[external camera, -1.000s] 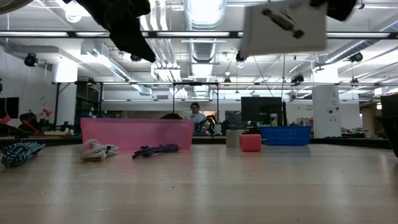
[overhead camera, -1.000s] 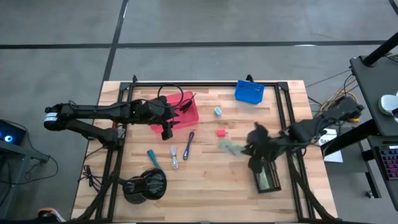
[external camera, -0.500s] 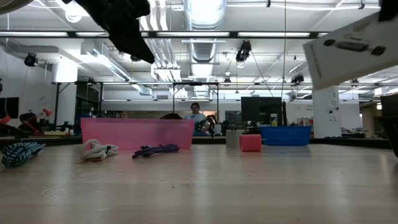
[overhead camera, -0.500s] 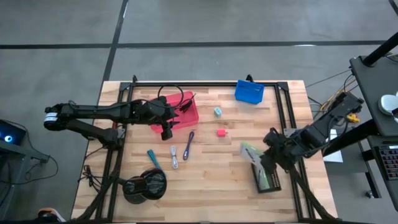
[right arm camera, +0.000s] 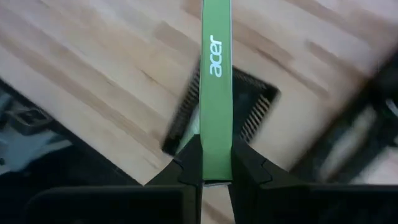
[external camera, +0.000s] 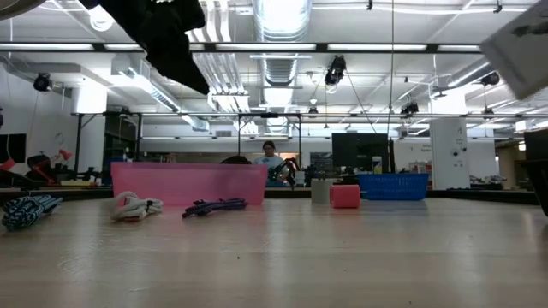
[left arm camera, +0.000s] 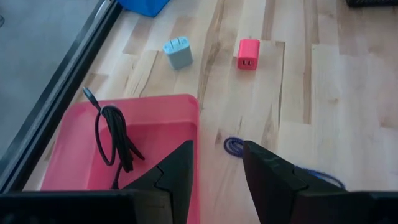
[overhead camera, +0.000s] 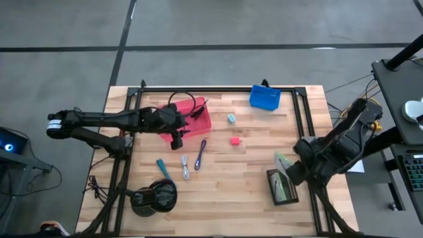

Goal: Pick and place items into bin
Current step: Put the usb box into the black bin, then put the pink charger adaptor into the blue bin

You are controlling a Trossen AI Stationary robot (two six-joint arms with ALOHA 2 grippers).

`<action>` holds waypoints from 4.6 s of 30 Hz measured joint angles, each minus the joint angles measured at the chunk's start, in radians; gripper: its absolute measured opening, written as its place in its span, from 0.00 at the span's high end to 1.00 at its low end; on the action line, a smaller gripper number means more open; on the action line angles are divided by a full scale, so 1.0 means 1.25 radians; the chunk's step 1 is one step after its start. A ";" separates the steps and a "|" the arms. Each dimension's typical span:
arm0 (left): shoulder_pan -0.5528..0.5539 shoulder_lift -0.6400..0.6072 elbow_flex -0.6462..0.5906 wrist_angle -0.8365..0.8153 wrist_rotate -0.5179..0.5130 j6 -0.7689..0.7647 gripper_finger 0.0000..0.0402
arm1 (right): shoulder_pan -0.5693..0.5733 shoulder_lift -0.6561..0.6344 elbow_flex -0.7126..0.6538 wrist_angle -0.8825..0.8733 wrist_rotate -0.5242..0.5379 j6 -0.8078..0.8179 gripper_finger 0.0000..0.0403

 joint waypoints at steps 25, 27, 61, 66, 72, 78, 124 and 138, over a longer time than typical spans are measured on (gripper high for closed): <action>0.000 0.000 -0.003 0.042 -0.007 0.020 0.69 | 0.044 0.190 0.020 0.016 -0.157 0.150 0.92; 0.000 0.000 -0.003 0.042 -0.007 0.020 0.69 | 0.044 0.207 0.020 0.012 -0.153 0.154 0.92; 0.000 0.000 -0.003 0.042 -0.007 0.020 0.69 | 0.060 0.351 0.018 0.013 -0.051 0.254 0.90; 0.000 0.000 -0.003 0.042 -0.007 0.020 0.69 | 0.060 0.351 0.018 0.025 -0.051 0.251 0.88; 0.000 0.000 -0.003 0.042 -0.007 0.020 0.69 | 0.065 0.351 0.018 0.033 -0.052 0.246 0.88; 0.000 0.000 -0.003 0.042 -0.007 0.020 0.69 | 0.065 0.351 0.018 0.037 -0.053 0.245 0.81; 0.000 0.002 -0.004 0.369 0.000 0.012 0.69 | -0.090 0.343 -0.253 0.231 0.996 -0.380 0.77; 0.000 -0.002 -0.001 0.376 0.000 0.013 0.69 | -0.097 0.330 -0.207 0.624 0.143 -1.250 0.85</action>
